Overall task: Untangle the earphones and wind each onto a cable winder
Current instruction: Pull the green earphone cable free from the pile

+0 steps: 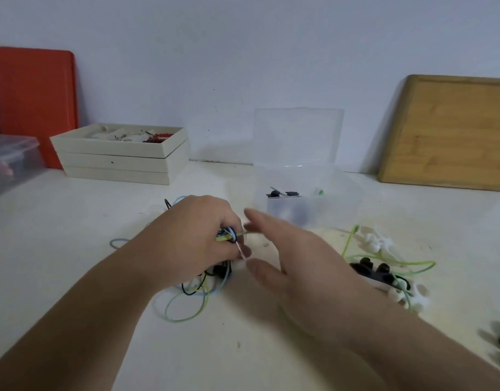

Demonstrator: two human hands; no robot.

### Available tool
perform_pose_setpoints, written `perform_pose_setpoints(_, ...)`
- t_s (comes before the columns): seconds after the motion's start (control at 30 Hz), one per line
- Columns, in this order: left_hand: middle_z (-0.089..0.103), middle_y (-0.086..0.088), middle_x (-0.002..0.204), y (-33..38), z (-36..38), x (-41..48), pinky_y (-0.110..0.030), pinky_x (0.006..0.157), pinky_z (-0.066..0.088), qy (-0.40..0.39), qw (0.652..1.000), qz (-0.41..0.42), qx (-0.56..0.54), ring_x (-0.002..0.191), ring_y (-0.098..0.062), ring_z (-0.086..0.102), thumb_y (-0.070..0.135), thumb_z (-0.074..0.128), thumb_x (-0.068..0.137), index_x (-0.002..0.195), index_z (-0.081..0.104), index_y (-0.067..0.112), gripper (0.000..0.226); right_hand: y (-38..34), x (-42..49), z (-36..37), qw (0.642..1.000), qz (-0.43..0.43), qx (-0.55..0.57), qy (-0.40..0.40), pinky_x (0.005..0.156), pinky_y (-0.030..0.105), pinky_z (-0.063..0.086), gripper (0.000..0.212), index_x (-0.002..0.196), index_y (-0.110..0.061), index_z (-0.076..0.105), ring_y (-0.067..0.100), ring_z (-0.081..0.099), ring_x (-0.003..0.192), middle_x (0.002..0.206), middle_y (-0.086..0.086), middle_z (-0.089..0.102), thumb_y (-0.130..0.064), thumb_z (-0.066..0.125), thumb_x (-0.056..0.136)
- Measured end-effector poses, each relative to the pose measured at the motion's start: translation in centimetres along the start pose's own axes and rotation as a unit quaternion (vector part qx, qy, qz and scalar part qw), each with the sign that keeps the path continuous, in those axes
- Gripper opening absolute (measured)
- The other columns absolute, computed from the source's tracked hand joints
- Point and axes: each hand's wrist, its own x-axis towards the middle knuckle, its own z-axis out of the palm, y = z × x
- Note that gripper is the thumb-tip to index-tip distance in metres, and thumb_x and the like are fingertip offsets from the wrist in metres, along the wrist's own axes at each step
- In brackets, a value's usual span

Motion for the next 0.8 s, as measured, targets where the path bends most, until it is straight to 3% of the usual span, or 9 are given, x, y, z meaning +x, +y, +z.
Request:
perform_pose_setpoints(0.1, 0.064, 0.013, 0.081, 0.1, -0.2, -0.2, -0.034, 0.075, 0.048, -0.002, 1.0, 0.003, -0.019, 0.08, -0.004, 0.059, 0.039, 0.083, 0.073, 0.063, 0.068, 0.041, 0.017, 1.0, 0.9, -0.3, 0.993, 0.063, 0.073, 0.07, 0.053, 0.016, 0.034, 0.012, 0.097, -0.029, 0.072, 0.0, 0.046, 0.05, 0.057, -0.02, 0.056, -0.027, 0.06, 0.096)
perform_pose_setpoints(0.13, 0.063, 0.013, 0.081, 0.0, -0.3, -0.2, -0.03, 0.073, 0.047, -0.002, 1.0, -0.003, -0.019, 0.08, -0.002, 0.058, 0.036, 0.085, 0.072, 0.066, 0.07, 0.039, 0.017, 1.3, 1.1, -0.9, 0.984, 0.102, 0.11, 0.094, 0.048, 0.017, 0.031, 0.017, 0.081, -0.024, 0.071, 0.005, 0.041, 0.045, 0.048, -0.015, 0.049, -0.026, 0.062, 0.095)
perform_pose_setpoints(0.3, 0.061, 0.016, 0.085, -1.3, -1.1, -0.6, -0.025, 0.069, 0.045, 0.018, 0.999, -0.046, -0.017, 0.08, -0.001, 0.058, 0.041, 0.087, 0.067, 0.076, 0.071, 0.038, 0.019, 3.2, 0.9, -5.3, 0.883, 0.178, 0.332, 0.28, 0.066, 0.023, 0.051, 0.026, 0.062, -0.015, 0.07, 0.013, 0.044, 0.052, 0.051, -0.005, 0.048, -0.016, 0.064, 0.087)
perform_pose_setpoints(0.37, 0.061, 0.009, 0.08, -1.4, -1.5, -0.7, -0.031, 0.068, 0.046, 0.017, 0.998, -0.067, -0.006, 0.075, -0.008, 0.059, 0.043, 0.088, 0.065, 0.074, 0.072, 0.037, 0.019, 3.9, 1.0, -6.7, 0.806, 0.18, 0.462, 0.324, 0.066, 0.032, 0.054, 0.027, 0.055, -0.015, 0.061, 0.016, 0.044, 0.053, 0.057, 0.002, 0.047, -0.011, 0.057, 0.081)
perform_pose_setpoints(0.47, 0.06, 0.005, 0.079, -1.7, -1.8, -0.6, -0.032, 0.066, 0.044, 0.019, 0.995, -0.093, 0.007, 0.074, -0.011, 0.058, 0.043, 0.088, 0.066, 0.068, 0.069, 0.036, 0.02, 4.6, 0.9, -8.8, 0.662, 0.145, 0.679, 0.283, 0.061, 0.022, 0.054, 0.019, 0.053, -0.018, 0.044, 0.015, 0.06, 0.059, 0.069, -0.001, 0.063, -0.017, 0.053, 0.071)
perform_pose_setpoints(0.53, 0.061, 0.007, 0.081, -1.9, -1.9, -0.6, -0.028, 0.065, 0.042, 0.019, 0.994, -0.102, 0.015, 0.075, -0.006, 0.057, 0.041, 0.088, 0.066, 0.07, 0.068, 0.038, 0.021, 5.2, 0.5, -9.6, 0.623, 0.114, 0.729, 0.261, 0.062, 0.019, 0.052, 0.016, 0.049, -0.02, 0.046, 0.011, 0.061, 0.062, 0.075, -0.006, 0.064, -0.023, 0.05, 0.064)
perform_pose_setpoints(0.7, 0.056, 0.012, 0.094, -2.1, -2.0, -0.7, -0.025, 0.071, 0.045, 0.041, 0.992, -0.115, 0.035, 0.083, -0.006, 0.057, 0.031, 0.086, 0.071, 0.081, 0.068, 0.035, 0.02, 6.8, -0.2, -10.4, 0.586, 0.083, 0.755, 0.283, 0.052, 0.022, 0.038, 0.02, 0.05, -0.024, 0.036, 0.011, 0.039, 0.051, 0.054, -0.01, 0.041, -0.023, 0.054, 0.058)
perform_pose_setpoints(0.77, 0.054, 0.006, 0.097, -2.3, -2.1, -0.6, -0.023, 0.069, 0.042, 0.069, 0.989, -0.122, 0.045, 0.082, -0.012, 0.057, 0.028, 0.082, 0.074, 0.076, 0.066, 0.033, 0.018, 6.9, -0.2, -10.5, 0.624, 0.132, 0.713, 0.291, 0.045, 0.021, 0.033, 0.024, 0.051, -0.023, 0.032, 0.015, 0.032, 0.046, 0.05, -0.004, 0.032, -0.019, 0.053, 0.061)
perform_pose_setpoints(0.8, 0.054, 0.004, 0.097, -2.3, -2.0, -0.6, -0.023, 0.067, 0.041, 0.079, 0.987, -0.129, 0.047, 0.079, -0.014, 0.057, 0.026, 0.081, 0.076, 0.073, 0.063, 0.033, 0.02, 6.7, -0.3, -10.4, 0.675, 0.167, 0.657, 0.29, 0.043, 0.023, 0.032, 0.025, 0.051, -0.021, 0.031, 0.018, 0.029, 0.043, 0.046, -0.001, 0.03, -0.017, 0.051, 0.066)
